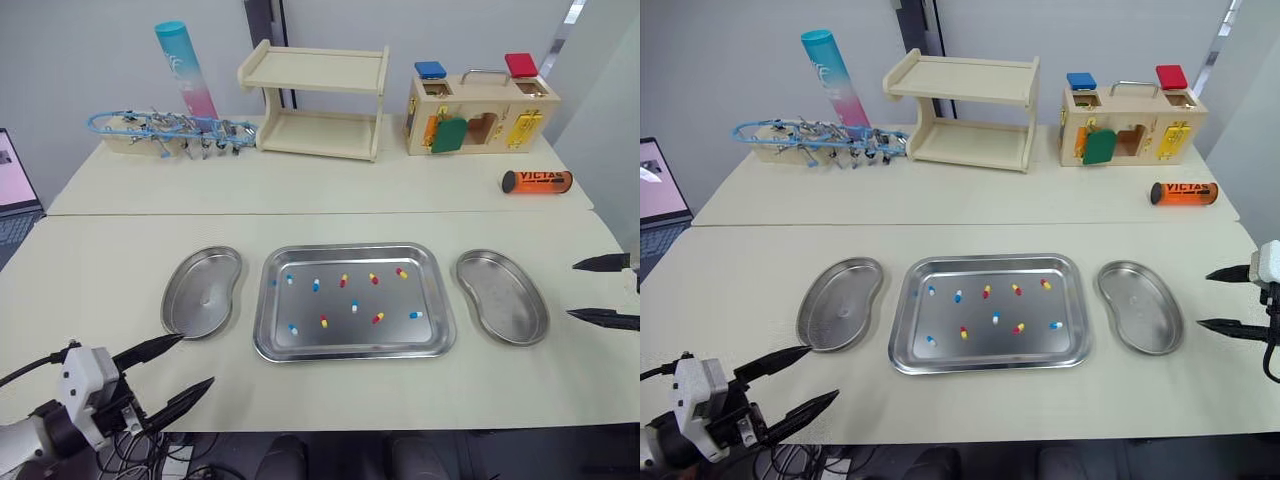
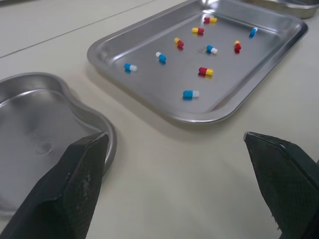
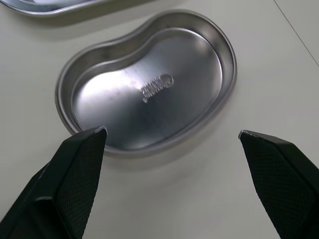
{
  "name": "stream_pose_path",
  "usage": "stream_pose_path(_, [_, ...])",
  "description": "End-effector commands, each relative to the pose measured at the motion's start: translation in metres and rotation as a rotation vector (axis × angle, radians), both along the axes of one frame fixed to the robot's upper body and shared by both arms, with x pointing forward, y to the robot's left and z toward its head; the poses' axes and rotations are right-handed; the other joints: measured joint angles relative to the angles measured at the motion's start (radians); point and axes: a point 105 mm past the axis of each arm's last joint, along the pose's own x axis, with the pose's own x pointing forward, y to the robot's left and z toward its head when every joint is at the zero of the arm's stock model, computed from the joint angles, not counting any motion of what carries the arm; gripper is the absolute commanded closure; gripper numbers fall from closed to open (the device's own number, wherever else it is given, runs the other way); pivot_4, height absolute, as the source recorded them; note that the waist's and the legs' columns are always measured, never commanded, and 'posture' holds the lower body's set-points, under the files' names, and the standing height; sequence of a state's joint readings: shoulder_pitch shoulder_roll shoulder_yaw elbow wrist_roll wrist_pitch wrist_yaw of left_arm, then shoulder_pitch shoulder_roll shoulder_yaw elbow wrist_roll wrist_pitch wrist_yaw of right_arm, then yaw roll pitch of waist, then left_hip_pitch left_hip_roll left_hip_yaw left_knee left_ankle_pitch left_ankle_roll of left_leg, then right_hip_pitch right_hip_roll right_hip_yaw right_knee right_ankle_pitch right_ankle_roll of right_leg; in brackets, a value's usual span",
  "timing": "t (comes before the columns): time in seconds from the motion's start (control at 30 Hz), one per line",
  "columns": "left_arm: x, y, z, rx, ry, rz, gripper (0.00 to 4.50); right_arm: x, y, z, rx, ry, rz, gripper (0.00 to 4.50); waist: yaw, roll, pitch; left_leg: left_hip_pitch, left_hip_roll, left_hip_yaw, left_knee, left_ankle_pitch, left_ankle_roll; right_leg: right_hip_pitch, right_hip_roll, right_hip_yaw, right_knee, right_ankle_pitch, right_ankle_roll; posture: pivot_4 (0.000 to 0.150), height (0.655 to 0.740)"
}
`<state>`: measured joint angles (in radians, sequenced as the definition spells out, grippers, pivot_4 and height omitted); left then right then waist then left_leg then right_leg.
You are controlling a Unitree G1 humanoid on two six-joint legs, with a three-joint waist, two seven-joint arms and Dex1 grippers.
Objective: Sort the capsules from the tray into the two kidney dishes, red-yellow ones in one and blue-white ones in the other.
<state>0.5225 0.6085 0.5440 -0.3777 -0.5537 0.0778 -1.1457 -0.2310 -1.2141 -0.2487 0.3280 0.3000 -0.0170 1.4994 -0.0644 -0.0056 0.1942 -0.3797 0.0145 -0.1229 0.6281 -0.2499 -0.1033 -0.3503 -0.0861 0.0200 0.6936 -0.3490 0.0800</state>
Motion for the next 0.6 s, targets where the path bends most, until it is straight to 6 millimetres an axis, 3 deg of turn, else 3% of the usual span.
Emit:
stream_pose_path(0.03, [0.0,-0.009,0.007,-0.017,-0.029,-0.025,0.0,0.001,0.035,0.02,0.003,-0.095,0.136,0.01,0.001,0.0,0.0,0.0,0.0,0.0,0.0,0.0,0.0,0.0,0.0,0.0,0.0,0.0,0.0,0.15,0.74])
stream_pose_path(0.2, [0.008,-0.015,0.014,-0.023,-0.076,-0.024,0.0,0.003,0.107,0.023,0.068,-0.143,0.28,0.01,0.004,-0.001,0.0,0.0,0.0,-0.001,0.0,0.0,0.0,0.0,0.0,-0.001,0.0,0.0,0.0,0.15,0.74])
stream_pose_path(0.33, [0.005,-0.017,0.009,-0.028,-0.061,-0.028,0.0,-0.001,0.166,0.022,0.189,-0.096,0.348,0.01,0.01,-0.001,-0.001,-0.002,0.0,-0.002,0.0,0.0,0.0,0.0,0.0,-0.002,-0.002,0.0,0.0,0.15,0.74])
stream_pose_path(0.4, [0.004,-0.021,0.004,-0.03,-0.06,-0.042,0.0,0.0,0.187,0.013,0.189,-0.08,0.366,0.01,0.012,-0.002,-0.001,-0.002,0.0,-0.004,0.0,0.0,0.0,0.0,0.0,-0.003,-0.003,0.0,0.0,0.15,0.74])
stream_pose_path(0.5, [0.005,-0.027,0.002,-0.034,-0.074,-0.053,0.0,0.007,0.203,0.007,0.191,-0.078,0.34,0.01,0.017,-0.003,-0.001,-0.003,0.0,-0.004,0.0,0.0,0.0,0.0,0.0,-0.004,-0.004,0.0,0.0,0.15,0.74])
stream_pose_path(0.6, [0.006,-0.031,0.005,-0.05,-0.086,-0.048,0.0,0.002,0.23,-0.003,0.223,-0.032,0.375,0.01,0.023,-0.004,-0.002,-0.003,0.0,-0.005,0.0,0.0,0.0,0.0,0.0,-0.004,-0.005,0.001,0.001,0.15,0.74])
